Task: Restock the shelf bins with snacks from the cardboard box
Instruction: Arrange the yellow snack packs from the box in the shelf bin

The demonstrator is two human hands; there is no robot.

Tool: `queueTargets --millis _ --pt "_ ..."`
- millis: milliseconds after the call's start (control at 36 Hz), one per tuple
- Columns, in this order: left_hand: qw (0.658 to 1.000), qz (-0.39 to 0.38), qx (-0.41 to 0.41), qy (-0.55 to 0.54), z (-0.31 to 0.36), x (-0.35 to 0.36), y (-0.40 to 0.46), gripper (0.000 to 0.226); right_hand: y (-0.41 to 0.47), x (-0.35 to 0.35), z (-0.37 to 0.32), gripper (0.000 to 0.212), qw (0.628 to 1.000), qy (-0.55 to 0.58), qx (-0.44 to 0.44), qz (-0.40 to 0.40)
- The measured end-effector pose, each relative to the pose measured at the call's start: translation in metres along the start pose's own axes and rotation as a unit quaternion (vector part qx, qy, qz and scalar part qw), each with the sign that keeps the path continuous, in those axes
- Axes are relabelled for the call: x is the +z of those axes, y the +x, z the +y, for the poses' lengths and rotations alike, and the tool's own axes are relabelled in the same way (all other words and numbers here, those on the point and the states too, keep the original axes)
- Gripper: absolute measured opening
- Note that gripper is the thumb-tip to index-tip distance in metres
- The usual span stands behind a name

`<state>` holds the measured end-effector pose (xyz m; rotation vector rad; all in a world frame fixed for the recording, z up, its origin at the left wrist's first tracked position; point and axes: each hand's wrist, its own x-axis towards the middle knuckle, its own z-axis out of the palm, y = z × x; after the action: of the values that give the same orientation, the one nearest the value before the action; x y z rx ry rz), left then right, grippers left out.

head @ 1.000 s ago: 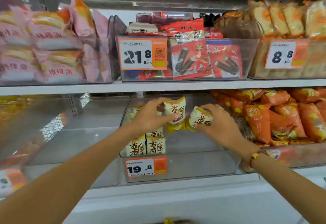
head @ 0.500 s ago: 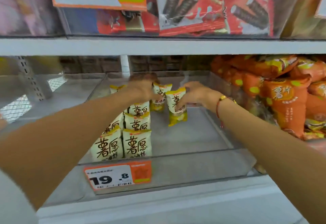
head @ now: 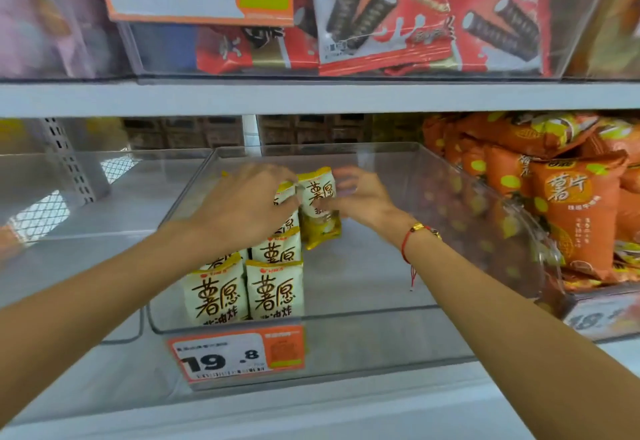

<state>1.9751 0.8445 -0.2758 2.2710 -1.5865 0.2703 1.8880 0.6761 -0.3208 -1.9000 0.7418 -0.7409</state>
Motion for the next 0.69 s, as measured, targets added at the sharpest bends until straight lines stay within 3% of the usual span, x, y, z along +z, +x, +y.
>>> queueTargets --millis 111,194,417,694 --pt "0.999 -0.022 -0.016 0.031 -0.001 -0.003 -0.030 0.040 -0.006 0.009 0.008 0.046 0.998 -0.048 0.002 -0.045" --pt "0.998 -0.050 -0.036 0.024 -0.003 -0.001 -0.038 0.041 -0.011 0.015 0.009 0.061 0.990 -0.128 -0.015 -0.057" --pt "0.996 -0.076 -0.030 0.030 -0.006 -0.003 -0.037 0.049 -0.013 0.024 0.012 0.067 0.965 -0.253 -0.075 0.002" --pt "0.991 -0.110 0.004 0.076 -0.007 0.005 -0.039 0.050 -0.017 0.013 0.008 0.082 0.987 -0.127 0.006 -0.099"
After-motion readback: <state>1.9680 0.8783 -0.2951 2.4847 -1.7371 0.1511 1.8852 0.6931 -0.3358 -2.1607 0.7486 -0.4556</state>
